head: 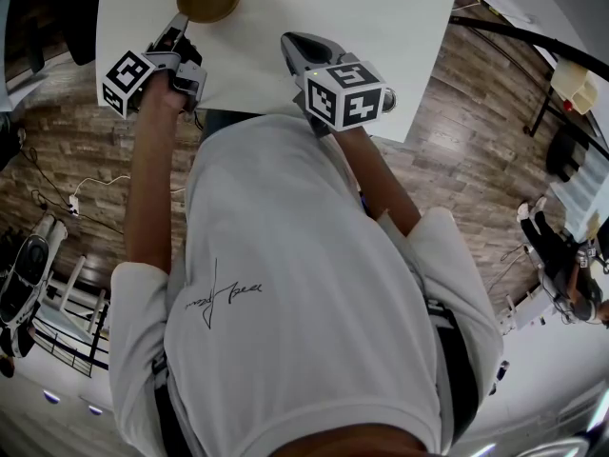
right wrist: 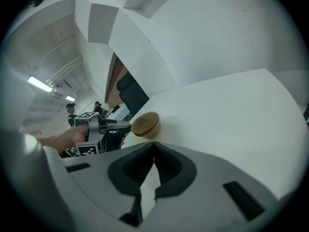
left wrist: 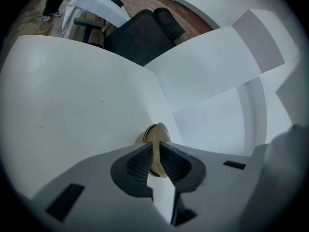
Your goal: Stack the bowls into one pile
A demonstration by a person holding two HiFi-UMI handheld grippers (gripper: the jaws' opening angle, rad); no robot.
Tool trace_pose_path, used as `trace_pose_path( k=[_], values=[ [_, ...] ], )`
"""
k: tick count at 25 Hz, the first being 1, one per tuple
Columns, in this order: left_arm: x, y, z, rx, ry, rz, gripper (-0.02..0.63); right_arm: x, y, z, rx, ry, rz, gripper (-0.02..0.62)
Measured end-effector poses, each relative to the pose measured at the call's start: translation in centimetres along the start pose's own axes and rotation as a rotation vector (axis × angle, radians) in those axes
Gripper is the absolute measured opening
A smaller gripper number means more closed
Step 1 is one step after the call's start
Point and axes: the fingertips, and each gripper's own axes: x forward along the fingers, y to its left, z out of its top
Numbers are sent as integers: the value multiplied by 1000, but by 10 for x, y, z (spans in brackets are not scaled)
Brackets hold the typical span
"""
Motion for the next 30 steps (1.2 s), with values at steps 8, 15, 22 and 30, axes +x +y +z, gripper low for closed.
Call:
trace_pose_path(
  k=[8,15,22,30],
  values=[
    [-10,-4,0,16,-22,-6,38,-2,1,3,-22,-3,10,11],
    [-29,-8,-3,99,-33,-5,38,-7,5,6,-57,-12,9,11],
    [-40,-25,-14,239,-8,-42,38,-14,8,11,-77,-26,-16,11],
    [-66,-41,-21,527,34,-82,37,-25,28,12,-114,-40,-47,11]
  ],
)
